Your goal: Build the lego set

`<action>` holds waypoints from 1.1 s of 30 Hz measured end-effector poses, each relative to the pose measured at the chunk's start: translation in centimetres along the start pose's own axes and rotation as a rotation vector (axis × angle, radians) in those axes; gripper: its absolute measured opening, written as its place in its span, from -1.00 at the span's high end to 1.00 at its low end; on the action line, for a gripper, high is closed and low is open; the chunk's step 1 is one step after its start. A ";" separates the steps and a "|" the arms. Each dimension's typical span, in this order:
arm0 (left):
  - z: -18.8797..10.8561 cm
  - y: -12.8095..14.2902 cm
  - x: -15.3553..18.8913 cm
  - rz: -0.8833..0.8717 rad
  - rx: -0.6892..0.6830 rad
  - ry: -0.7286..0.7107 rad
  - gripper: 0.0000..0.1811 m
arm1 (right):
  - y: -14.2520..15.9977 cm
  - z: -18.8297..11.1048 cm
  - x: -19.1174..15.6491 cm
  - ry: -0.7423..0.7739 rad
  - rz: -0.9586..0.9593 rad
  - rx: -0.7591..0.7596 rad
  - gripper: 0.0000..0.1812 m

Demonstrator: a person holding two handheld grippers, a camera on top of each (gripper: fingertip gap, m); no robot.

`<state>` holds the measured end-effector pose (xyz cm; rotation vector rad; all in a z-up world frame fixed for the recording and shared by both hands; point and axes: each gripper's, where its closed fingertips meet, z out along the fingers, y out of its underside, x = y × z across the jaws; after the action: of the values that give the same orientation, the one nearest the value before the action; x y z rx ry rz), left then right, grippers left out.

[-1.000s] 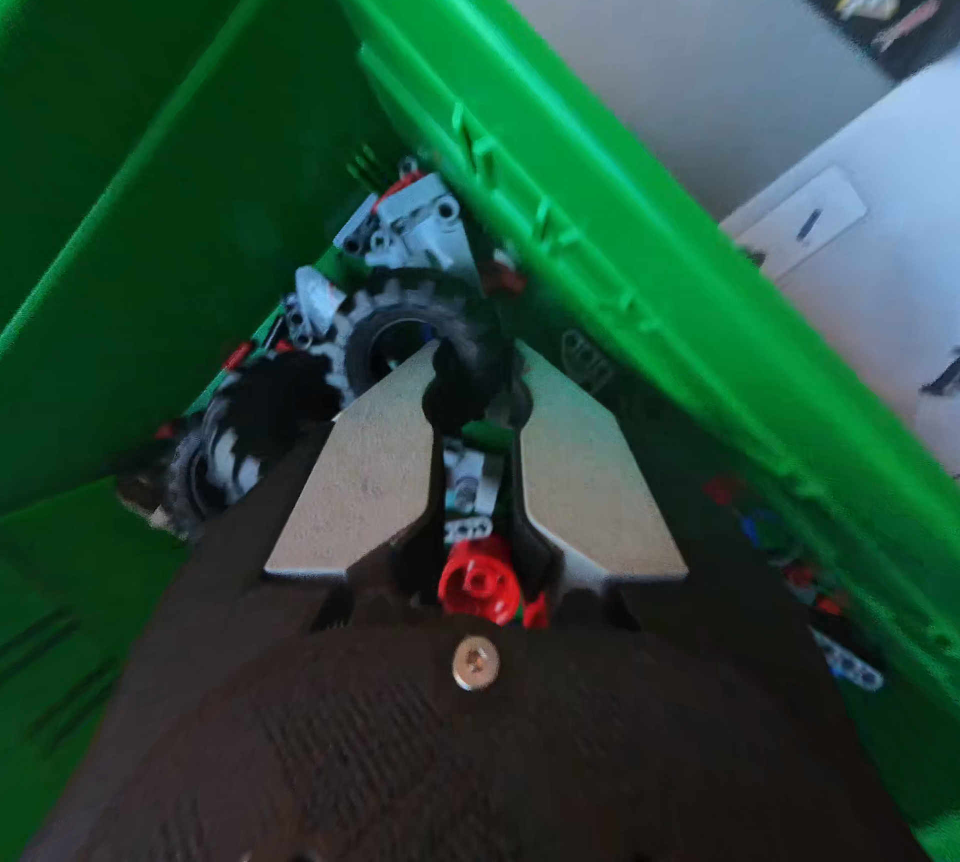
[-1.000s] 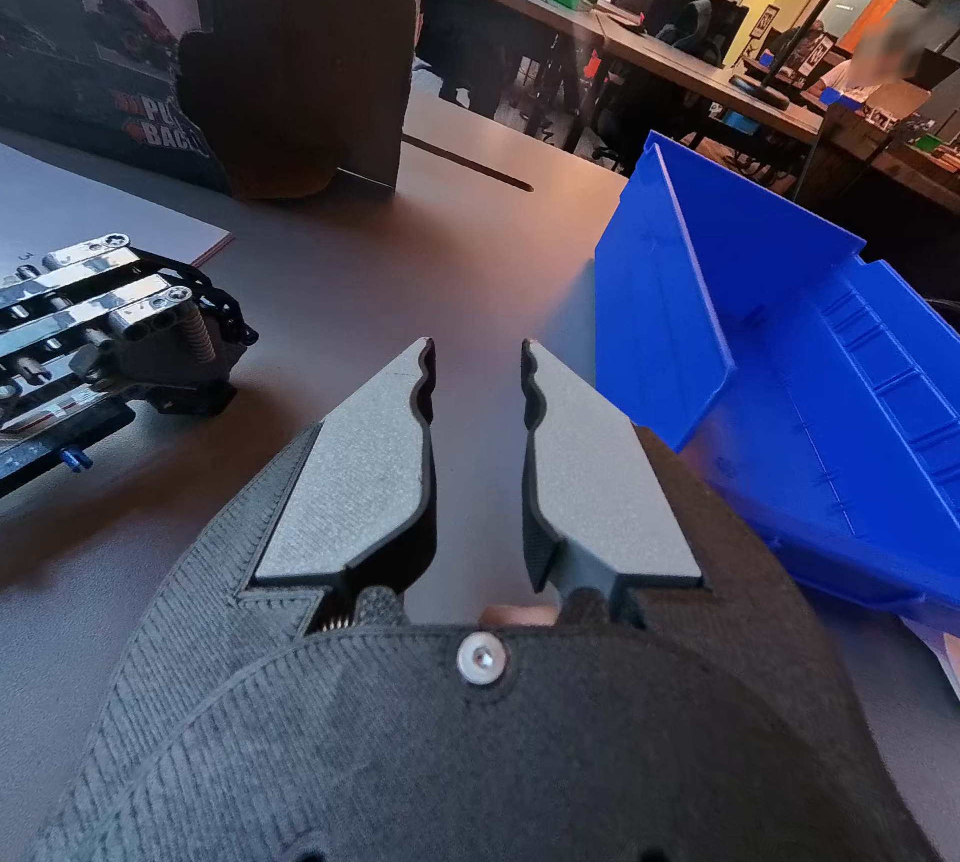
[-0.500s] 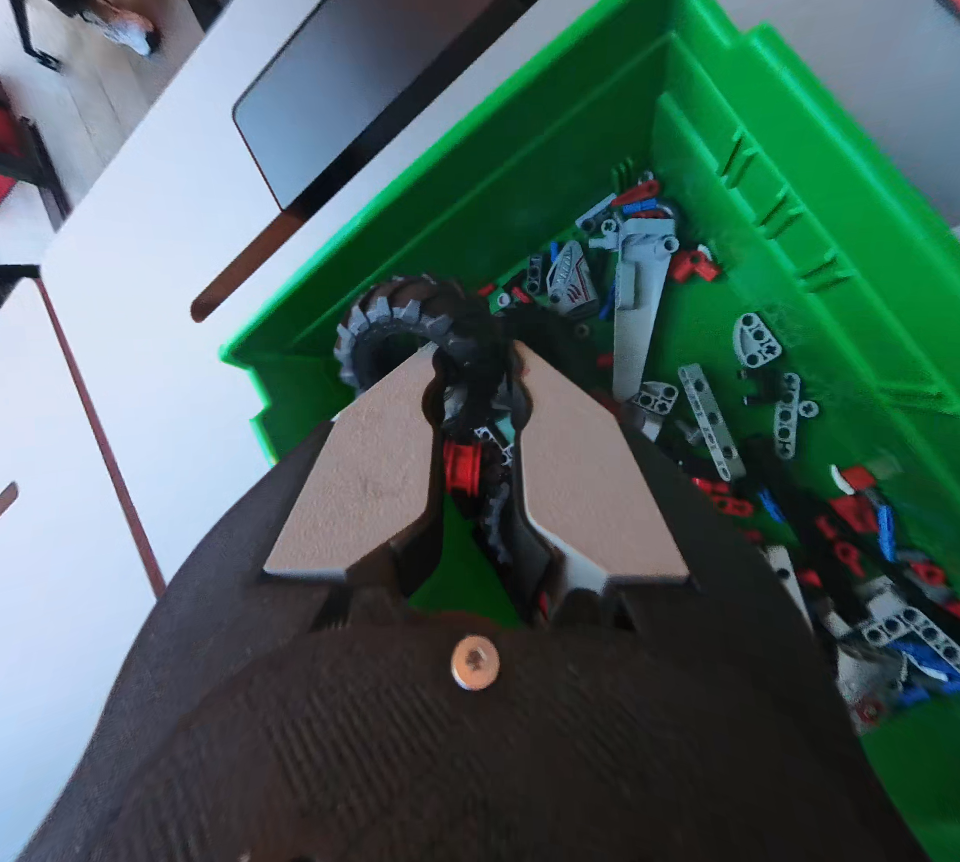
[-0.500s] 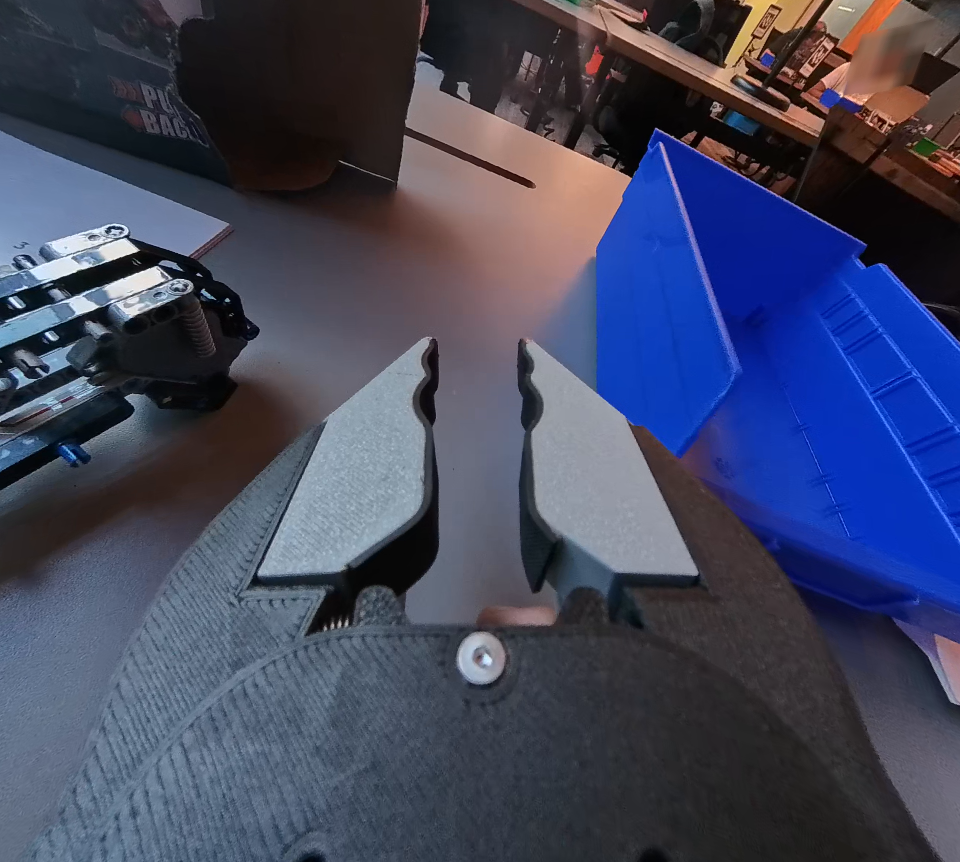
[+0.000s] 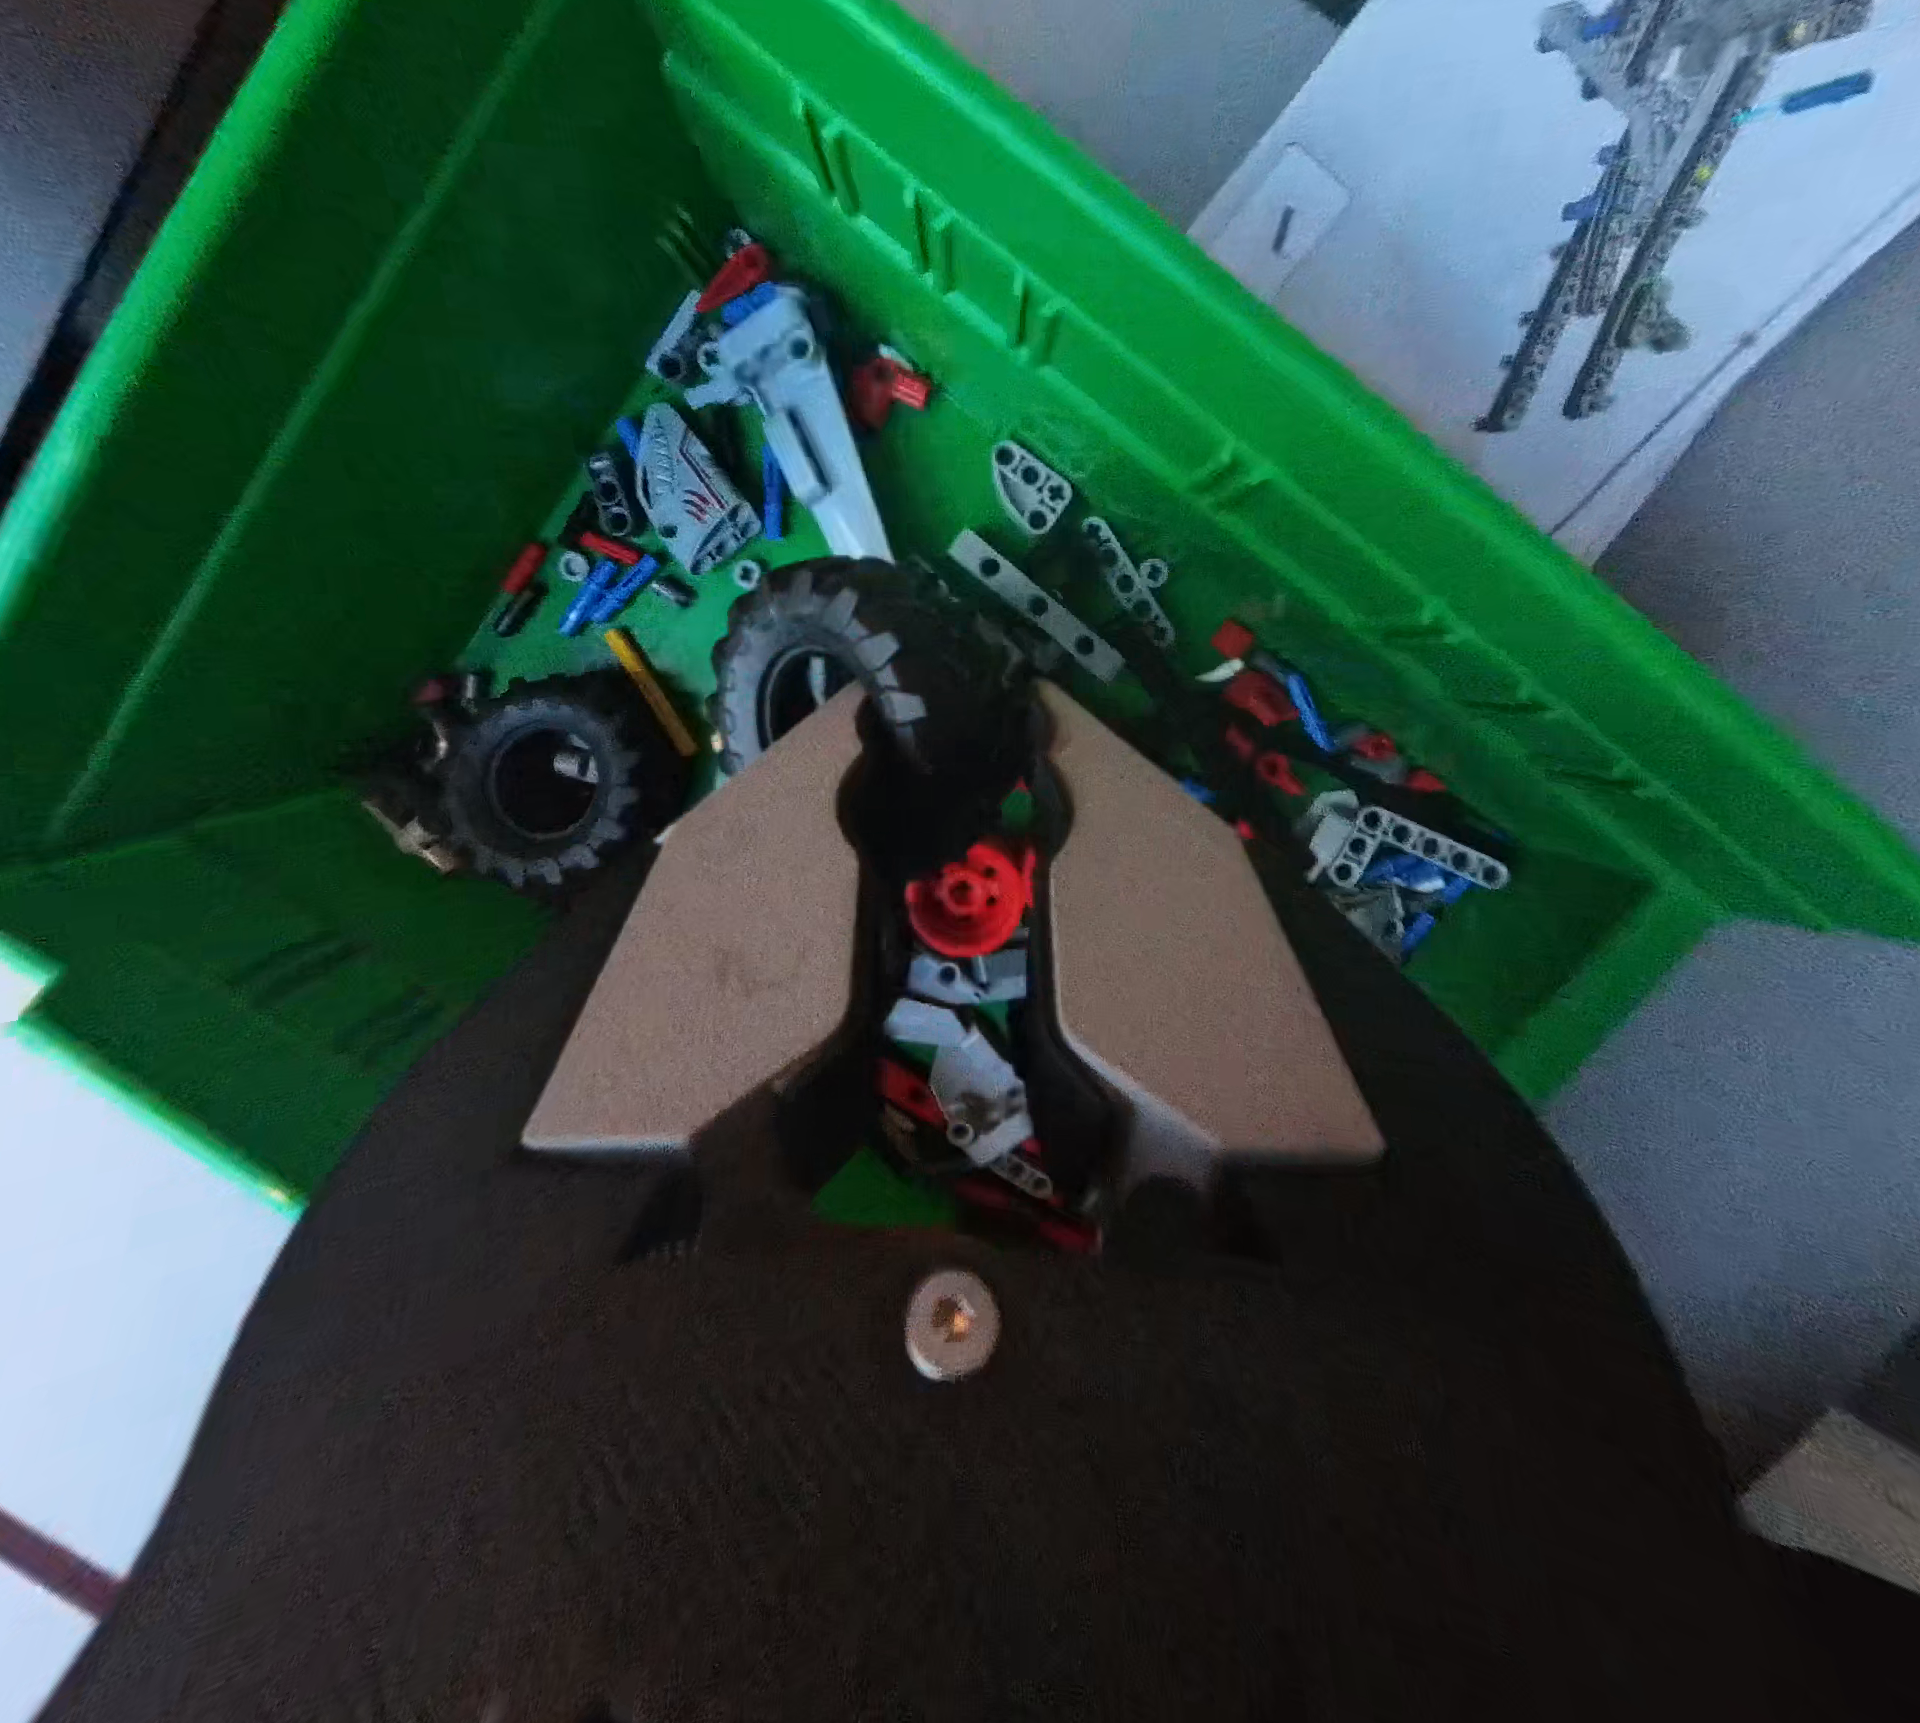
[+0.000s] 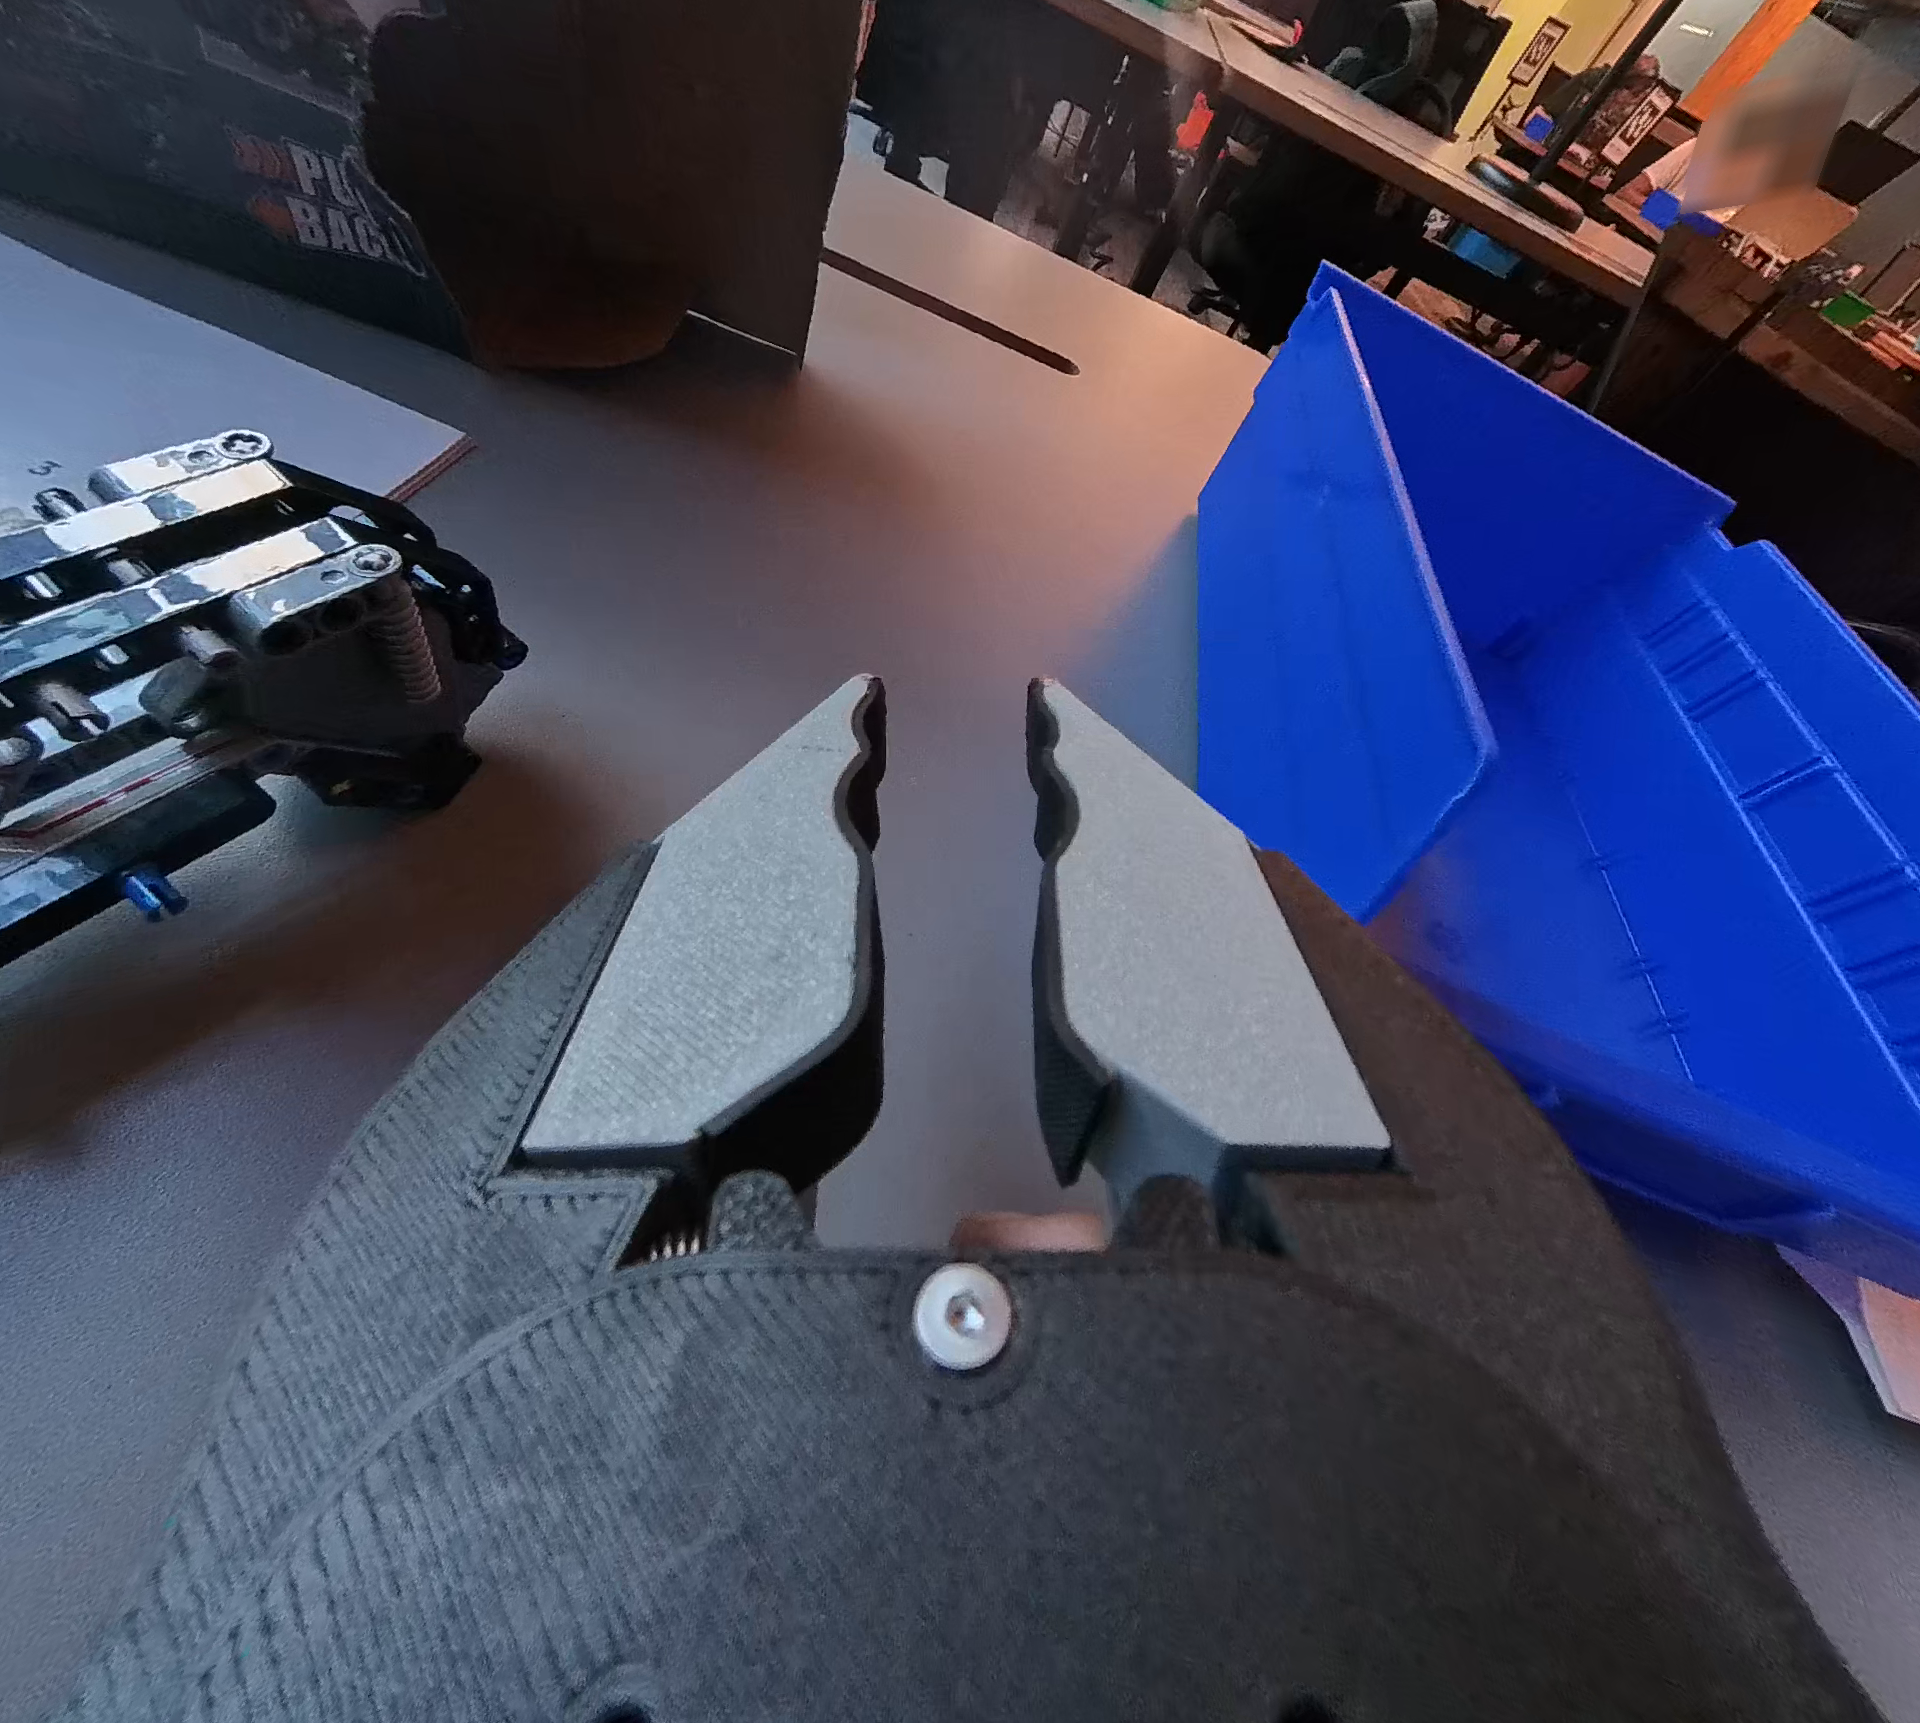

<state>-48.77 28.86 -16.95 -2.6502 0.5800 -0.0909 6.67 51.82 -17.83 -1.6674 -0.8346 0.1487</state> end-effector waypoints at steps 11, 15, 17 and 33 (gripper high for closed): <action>-0.4 0.7 -8.9 -0.172 -0.036 -0.449 0.74 | 0.0 0.0 0.0 0.000 -0.005 -0.003 0.74; 1.8 4.2 -9.7 -0.205 -0.212 -0.440 0.40 | 0.0 0.0 -0.1 -0.002 -0.005 -0.002 0.75; 3.3 6.3 -9.3 -0.188 -0.337 -0.413 0.31 | 0.0 0.0 -0.1 -0.003 -0.004 -0.001 0.75; -2.3 -2.5 -8.5 -0.270 0.203 -0.246 0.64 | 0.1 0.1 -0.2 -0.008 -0.008 -0.007 0.76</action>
<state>-55.87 33.54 -13.54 -2.4751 0.1237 0.0920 6.52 51.78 -18.02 -1.6707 -0.8491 0.1468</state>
